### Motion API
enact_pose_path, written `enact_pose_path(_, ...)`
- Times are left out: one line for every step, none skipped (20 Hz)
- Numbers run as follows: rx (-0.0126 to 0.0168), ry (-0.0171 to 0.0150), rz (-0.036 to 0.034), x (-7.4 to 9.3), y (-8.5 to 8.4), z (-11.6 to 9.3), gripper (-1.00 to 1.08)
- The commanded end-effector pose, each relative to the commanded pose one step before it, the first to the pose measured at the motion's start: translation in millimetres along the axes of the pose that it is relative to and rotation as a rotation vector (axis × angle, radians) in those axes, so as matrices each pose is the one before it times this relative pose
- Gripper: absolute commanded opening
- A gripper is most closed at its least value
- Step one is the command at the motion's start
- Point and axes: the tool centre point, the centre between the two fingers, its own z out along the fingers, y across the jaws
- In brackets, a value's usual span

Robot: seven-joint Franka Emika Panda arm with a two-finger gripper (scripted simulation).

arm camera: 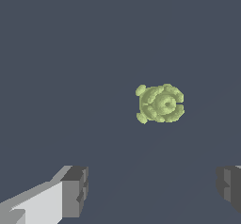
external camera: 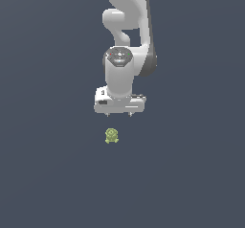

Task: Pick up the object and move it to a goal position.

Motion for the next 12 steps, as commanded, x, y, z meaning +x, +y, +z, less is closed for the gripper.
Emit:
enact_pose_path(0.00000,0.00000,0.00000,0.00,0.01,0.00,1.00)
enact_pose_path(-0.00039,0.00049,-0.00172,0.14,-0.41,-0.36,1.00)
enact_pose_path(-0.00109,0.00141,-0.00490,0.40,-1.14,-1.03,1.00)
enact_pose_path(-0.00180,0.00228,-0.00797,0.62,-1.89,-1.71,1.00)
enact_pose_path(-0.00250,0.00310,-0.01083,0.79,-2.63,-2.40,1.00)
enact_pose_path(-0.00309,0.00371,-0.01299,0.85,-3.25,-3.04,1.00)
enact_pose_path(-0.00304,0.00346,-0.01219,0.64,-3.23,-3.08,1.00)
enact_pose_path(-0.00234,0.00248,-0.00880,0.29,-2.52,-2.48,1.00)
enact_pose_path(-0.00159,0.00152,-0.00547,0.00,-1.77,-1.77,1.00)
enact_pose_path(-0.00088,0.00070,-0.00261,-0.17,-1.03,-1.06,1.00)
enact_pose_path(0.00000,0.00000,0.00000,-0.21,-0.01,-0.32,1.00)
enact_pose_path(0.00000,0.00000,0.00000,-0.08,-0.34,-0.02,1.00)
